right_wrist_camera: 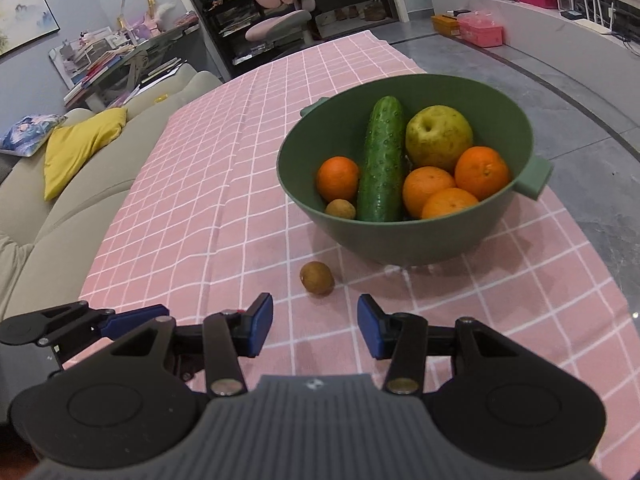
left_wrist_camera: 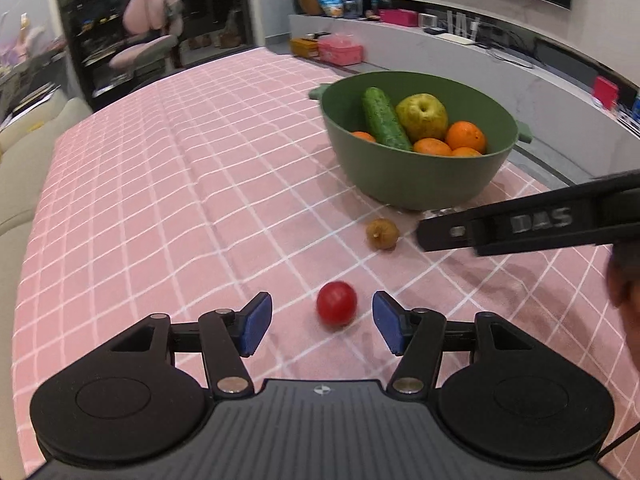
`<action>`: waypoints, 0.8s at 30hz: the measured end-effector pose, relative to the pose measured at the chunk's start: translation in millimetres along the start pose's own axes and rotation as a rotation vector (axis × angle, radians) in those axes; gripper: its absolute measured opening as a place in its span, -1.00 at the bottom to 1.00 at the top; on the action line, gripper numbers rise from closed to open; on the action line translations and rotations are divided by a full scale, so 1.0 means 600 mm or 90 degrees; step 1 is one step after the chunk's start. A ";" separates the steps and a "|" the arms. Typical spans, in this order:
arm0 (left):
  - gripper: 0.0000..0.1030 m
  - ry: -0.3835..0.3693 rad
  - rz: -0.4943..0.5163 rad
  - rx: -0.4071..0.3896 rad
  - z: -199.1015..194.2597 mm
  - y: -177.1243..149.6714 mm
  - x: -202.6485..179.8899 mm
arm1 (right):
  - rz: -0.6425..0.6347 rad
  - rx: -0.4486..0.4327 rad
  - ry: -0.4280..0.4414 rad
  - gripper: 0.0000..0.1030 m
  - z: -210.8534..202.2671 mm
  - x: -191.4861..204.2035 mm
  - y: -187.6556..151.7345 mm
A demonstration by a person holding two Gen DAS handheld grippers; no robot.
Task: Organize fruits
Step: 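Grasp the red cherry tomato with the left tool while the right tool grasps a kiwi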
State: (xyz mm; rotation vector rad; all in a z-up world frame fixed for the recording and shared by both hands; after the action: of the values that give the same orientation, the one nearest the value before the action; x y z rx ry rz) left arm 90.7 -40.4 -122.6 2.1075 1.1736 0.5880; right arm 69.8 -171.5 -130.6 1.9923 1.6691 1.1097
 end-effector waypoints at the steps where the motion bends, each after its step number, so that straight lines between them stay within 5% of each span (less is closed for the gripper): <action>1: 0.34 -0.008 0.010 0.001 0.006 0.000 -0.003 | 0.001 -0.004 -0.004 -0.14 0.009 0.001 0.000; 14: 0.20 -0.031 0.018 0.027 0.056 -0.016 -0.001 | -0.033 -0.015 -0.008 -0.29 0.083 0.010 0.003; 24: -0.06 -0.046 0.002 0.031 0.059 -0.019 -0.003 | -0.062 -0.004 -0.024 -0.60 0.112 0.016 -0.002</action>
State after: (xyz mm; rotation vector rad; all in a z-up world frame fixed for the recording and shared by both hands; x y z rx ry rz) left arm 106.0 -48.5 -155.5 2.1540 1.1553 0.4857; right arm 117.8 -146.5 -171.9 1.8949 1.7208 1.0360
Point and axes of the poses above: each gripper's, at about its wrist camera, not at the fingertips, and z roughly the way its jaws point, x to its left, y to its top, the point moved 5 cm from there along z, roughly the way its jaws point, and after that the axes turned 5 degrees about -x, right-handed, at the moved point
